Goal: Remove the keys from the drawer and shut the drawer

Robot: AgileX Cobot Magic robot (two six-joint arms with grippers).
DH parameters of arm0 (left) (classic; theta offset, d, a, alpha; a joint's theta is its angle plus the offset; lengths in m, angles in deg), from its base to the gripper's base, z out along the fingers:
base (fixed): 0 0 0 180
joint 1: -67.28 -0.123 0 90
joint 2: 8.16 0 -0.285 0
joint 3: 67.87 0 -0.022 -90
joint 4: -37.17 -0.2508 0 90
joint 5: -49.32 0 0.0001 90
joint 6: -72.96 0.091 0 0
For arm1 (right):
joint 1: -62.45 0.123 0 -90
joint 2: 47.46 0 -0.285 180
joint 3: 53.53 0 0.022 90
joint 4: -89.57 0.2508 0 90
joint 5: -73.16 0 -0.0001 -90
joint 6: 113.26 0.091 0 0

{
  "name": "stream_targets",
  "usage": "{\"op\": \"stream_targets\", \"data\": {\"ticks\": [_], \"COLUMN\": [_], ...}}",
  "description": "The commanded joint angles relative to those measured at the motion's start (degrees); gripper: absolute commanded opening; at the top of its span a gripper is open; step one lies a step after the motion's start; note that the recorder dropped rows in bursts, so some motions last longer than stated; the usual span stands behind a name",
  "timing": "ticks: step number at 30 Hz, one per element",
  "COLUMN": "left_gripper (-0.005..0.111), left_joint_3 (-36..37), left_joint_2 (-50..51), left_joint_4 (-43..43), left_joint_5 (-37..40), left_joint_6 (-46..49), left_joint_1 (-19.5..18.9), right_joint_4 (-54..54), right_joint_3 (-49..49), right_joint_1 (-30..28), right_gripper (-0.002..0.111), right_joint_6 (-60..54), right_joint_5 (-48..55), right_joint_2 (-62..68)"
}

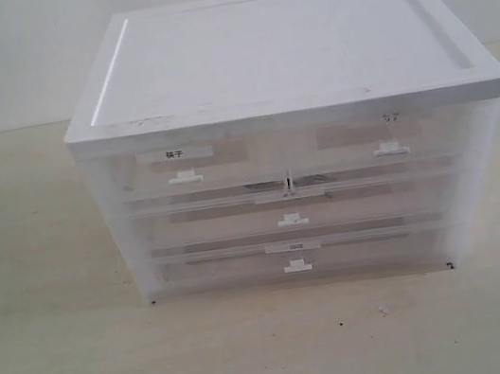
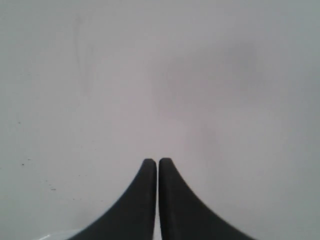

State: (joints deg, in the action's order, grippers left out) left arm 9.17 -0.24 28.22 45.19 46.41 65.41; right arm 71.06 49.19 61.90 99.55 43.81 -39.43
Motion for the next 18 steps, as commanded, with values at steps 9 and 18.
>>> {"op": "stream_targets", "data": {"ticks": [9,18], "left_gripper": [0.005,0.005], "left_joint_3": [-6.4,-9.2], "left_joint_2": [21.5,61.3], "left_joint_4": [-49.1,-53.9], "left_joint_5": [-37.6,-58.4], "left_joint_6": [-30.1,-8.6], "left_joint_1": [7.8,8.2], "right_joint_4": [-16.3,-33.7], "right_joint_3": [8.3,13.7], "right_joint_1": [-0.1,-0.1], "right_gripper": [0.000,0.000], "right_joint_6": [8.0,11.7], "right_joint_5": [-4.0,-20.1], "right_joint_2": [13.6,39.0]}}
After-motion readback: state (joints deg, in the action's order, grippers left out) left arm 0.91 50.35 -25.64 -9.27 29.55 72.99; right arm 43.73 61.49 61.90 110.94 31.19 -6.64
